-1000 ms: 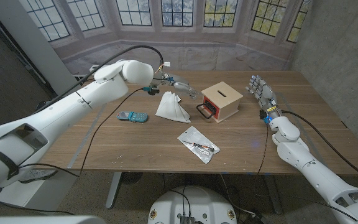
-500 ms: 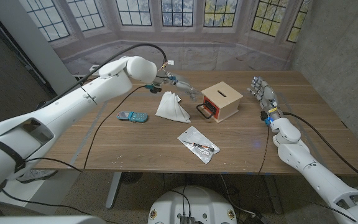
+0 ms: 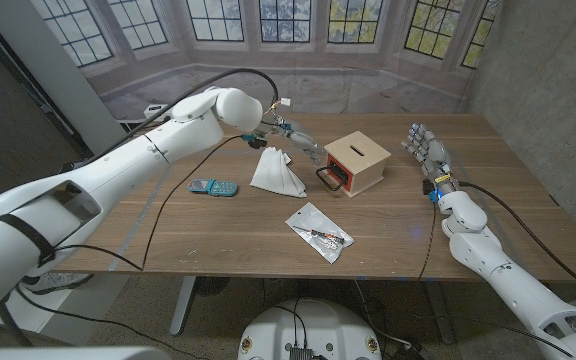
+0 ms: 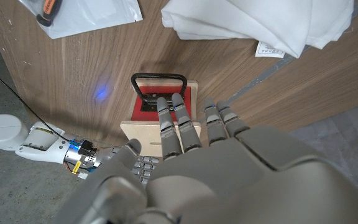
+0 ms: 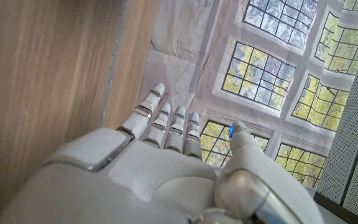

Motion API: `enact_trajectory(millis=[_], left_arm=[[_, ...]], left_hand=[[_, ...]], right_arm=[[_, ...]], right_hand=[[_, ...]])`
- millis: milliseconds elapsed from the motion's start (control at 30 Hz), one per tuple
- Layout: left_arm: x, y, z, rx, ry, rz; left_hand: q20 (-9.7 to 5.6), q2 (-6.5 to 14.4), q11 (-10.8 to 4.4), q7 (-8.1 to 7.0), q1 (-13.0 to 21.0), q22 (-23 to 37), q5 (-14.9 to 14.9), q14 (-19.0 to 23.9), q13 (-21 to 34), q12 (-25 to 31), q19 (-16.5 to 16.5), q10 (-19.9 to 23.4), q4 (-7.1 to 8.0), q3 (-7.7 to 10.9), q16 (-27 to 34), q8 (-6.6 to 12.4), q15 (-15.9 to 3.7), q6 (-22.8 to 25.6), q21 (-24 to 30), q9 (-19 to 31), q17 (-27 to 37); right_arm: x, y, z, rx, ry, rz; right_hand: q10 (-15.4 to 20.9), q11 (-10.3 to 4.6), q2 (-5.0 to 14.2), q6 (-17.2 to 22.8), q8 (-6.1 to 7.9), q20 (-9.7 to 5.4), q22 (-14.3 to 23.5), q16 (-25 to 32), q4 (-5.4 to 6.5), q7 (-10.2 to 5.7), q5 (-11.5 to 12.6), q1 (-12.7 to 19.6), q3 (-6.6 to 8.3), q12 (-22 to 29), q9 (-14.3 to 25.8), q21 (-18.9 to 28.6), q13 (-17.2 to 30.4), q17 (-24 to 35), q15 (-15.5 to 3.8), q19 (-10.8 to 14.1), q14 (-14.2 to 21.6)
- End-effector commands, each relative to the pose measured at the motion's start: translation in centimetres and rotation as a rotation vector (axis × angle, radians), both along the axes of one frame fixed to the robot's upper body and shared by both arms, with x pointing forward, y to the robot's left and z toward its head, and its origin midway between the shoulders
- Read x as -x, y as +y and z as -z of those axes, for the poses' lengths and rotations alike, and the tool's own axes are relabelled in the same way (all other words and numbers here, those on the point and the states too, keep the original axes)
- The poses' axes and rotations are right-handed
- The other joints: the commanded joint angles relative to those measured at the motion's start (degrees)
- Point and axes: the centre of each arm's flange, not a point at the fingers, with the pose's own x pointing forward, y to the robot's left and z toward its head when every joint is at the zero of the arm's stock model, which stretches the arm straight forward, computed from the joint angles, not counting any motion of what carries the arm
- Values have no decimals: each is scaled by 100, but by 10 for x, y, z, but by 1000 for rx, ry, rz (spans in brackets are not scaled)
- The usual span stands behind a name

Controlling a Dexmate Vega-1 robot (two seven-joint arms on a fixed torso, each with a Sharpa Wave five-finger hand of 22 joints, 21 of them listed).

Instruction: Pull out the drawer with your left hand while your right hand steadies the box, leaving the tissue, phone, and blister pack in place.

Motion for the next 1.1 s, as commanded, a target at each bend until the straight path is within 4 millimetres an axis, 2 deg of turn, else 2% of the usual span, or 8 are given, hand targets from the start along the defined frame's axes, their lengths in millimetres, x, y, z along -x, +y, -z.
enact_trajectory(millis=[33, 233, 300, 567, 1000, 1067, 1100], left_arm=[[-5, -15, 10, -30, 20, 11], [-6, -22, 13, -28, 30, 31], [-5, -23, 14, -26, 32, 40], [-6, -31, 18, -30, 32, 54], [-12, -39, 27, -19, 49, 68], [-14, -42, 28, -17, 61, 69], [-14, -44, 28, -18, 60, 72]], left_hand=[[-147, 20, -20, 29, -98, 12, 17, 52, 29, -51, 65, -33, 38, 30, 1, -46, -266, 48, 7, 16, 4], [-274, 29, 4, 105, -145, 6, 21, 188, 28, -103, 255, 3, 9, 88, 10, -77, -625, 72, 60, 17, -10], [-300, 33, 6, 152, -151, 4, 22, 271, 27, -110, 314, 34, -2, 113, 21, -78, -702, 98, 71, 17, -15], [-341, 31, 4, 175, -158, 0, 22, 540, 26, -121, 395, 123, -32, 182, 48, -82, -974, 163, 72, 18, -26], [-413, 21, 9, 220, -147, -2, 25, 607, 24, -138, 450, 156, -61, 229, 19, -81, -1014, 210, 73, 19, -35], [-675, 13, 20, 223, -130, 5, 26, 629, 22, -177, 740, 162, -98, 298, -33, -102, -1000, 210, 158, 20, -39], [-695, 11, 23, 236, -129, 6, 25, 639, 22, -184, 779, 158, -102, 304, -35, -107, -994, 202, 170, 21, -38]], right_arm=[[3, -10, -2, 12, -7, 10], [5, -13, 0, 10, -6, 14], [5, -14, 1, 8, -6, 14], [8, -18, 4, -10, -17, 20], [5, -17, 1, -29, -38, 4], [4, -18, 0, -30, -40, 4], [4, -18, -1, -31, -42, 4]], right_hand=[[6, 33, 7, 32, 13, 17, 16, 4, -22, 18, 38, 38, 22, 6, 13, 25, 15, 13, -18, -16, -3], [5, 51, 9, 35, 13, 13, 16, 6, -26, 18, 37, 39, 20, 6, 12, 26, 15, 14, -20, -16, -4], [3, 54, 10, 34, 12, 8, 16, 6, -26, 19, 36, 39, 20, 6, 12, 26, 15, 15, -24, -17, -4], [1, 62, 13, 39, 13, 7, 16, 7, -32, 17, 36, 43, 19, 6, 12, 25, 15, 15, -24, -21, -6], [3, 51, 17, 39, 10, 5, 16, 11, -43, 18, 34, 51, 17, 7, 12, 29, 15, 16, -27, -16, -6], [6, 46, 17, 43, 11, 8, 16, 12, -45, 19, 34, 52, 17, 9, 12, 29, 15, 15, -24, -16, -4], [7, 45, 23, 42, 11, 7, 16, 14, -45, 21, 35, 55, 19, 9, 12, 29, 15, 16, -26, -16, 0]])
